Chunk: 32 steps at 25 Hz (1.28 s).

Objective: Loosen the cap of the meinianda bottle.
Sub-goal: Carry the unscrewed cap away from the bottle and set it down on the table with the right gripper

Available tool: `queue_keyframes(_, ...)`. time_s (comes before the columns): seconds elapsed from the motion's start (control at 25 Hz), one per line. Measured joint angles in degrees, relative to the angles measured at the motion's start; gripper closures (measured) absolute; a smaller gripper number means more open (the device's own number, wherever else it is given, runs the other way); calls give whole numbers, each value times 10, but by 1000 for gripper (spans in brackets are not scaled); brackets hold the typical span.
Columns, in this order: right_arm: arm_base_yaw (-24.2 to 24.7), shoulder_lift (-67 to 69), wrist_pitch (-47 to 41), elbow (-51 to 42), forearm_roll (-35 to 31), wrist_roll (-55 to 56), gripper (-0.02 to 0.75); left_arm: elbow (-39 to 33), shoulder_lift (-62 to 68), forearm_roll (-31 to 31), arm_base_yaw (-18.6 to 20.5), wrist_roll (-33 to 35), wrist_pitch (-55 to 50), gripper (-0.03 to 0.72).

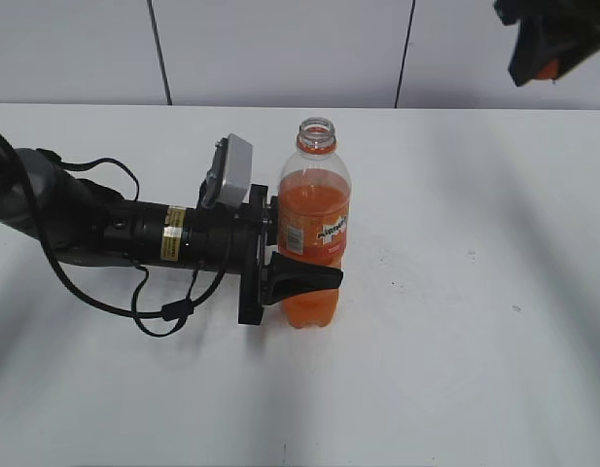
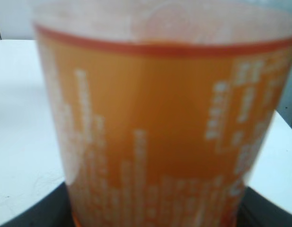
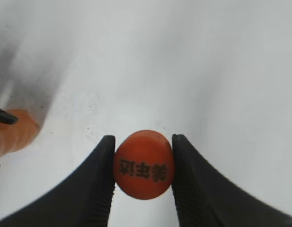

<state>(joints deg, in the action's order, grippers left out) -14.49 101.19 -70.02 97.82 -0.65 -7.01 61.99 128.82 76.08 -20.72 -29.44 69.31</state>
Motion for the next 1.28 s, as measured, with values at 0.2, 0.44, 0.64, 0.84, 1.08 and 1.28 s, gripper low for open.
queue_keyframes(0.2, 97, 0, 49, -91, -41, 3, 465, 0, 0, 0, 0, 0, 0, 281)
queue_keyframes(0.44, 169, 0, 150, -223, -69, -5, 465, 0, 0, 0, 0, 0, 0, 283)
queue_keyframes(0.64, 173, 0, 257, -337, -69, -6, 465, 0, 0, 0, 0, 0, 0, 283)
queue_keyframes(0.84, 173, 21, 295, -389, -62, -6, 465, 0, 0, 0, 0, 0, 0, 283)
queue_keyframes(1.08, 173, 37, 309, -391, -45, -7, 465, 0, 0, 0, 0, 0, 0, 283)
queue_keyframes(1.28, 173, 60, 309, -391, -40, -7, 465, 0, 0, 0, 0, 0, 0, 283)
